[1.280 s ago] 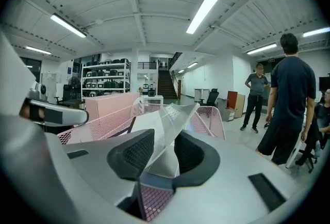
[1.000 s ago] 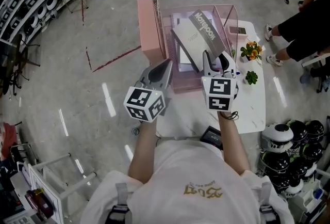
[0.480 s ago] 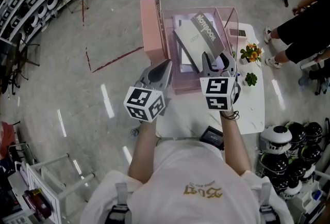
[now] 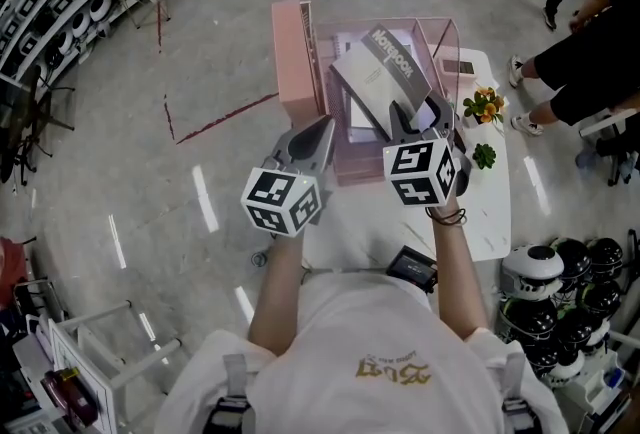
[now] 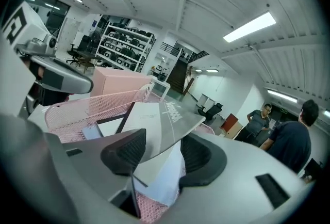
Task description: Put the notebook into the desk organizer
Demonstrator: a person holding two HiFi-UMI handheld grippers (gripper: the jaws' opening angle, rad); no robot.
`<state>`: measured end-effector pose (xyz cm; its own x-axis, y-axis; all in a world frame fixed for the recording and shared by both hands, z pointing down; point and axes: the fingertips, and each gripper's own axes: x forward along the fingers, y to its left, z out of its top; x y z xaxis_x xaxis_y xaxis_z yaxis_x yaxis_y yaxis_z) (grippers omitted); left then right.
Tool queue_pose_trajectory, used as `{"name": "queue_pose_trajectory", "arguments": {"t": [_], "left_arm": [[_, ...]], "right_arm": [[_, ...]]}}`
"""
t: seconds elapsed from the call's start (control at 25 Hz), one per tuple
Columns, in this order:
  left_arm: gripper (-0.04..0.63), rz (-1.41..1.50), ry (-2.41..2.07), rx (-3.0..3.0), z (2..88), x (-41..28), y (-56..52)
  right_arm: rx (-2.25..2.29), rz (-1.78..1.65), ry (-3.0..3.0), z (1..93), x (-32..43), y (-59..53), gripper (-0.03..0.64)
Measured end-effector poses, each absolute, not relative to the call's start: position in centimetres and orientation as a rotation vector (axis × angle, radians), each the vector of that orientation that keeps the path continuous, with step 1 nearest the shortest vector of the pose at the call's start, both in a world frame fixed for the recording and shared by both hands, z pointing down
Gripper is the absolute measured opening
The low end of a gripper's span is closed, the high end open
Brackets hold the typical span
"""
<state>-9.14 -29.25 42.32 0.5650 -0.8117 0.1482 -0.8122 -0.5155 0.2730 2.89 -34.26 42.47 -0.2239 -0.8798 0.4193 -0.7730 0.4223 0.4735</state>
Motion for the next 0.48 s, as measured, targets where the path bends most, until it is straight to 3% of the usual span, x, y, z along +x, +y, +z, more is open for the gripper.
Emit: {"name": "queue_pose_trajectory", "arguments": {"t": [0.48], "left_arm": [[0.015, 0.004, -1.346, 2.484, 42.44, -9.10, -29.42]], "right_arm": [[1.393, -0.257, -1.993, 42.76, 3.60, -34.79, 0.298]]}}
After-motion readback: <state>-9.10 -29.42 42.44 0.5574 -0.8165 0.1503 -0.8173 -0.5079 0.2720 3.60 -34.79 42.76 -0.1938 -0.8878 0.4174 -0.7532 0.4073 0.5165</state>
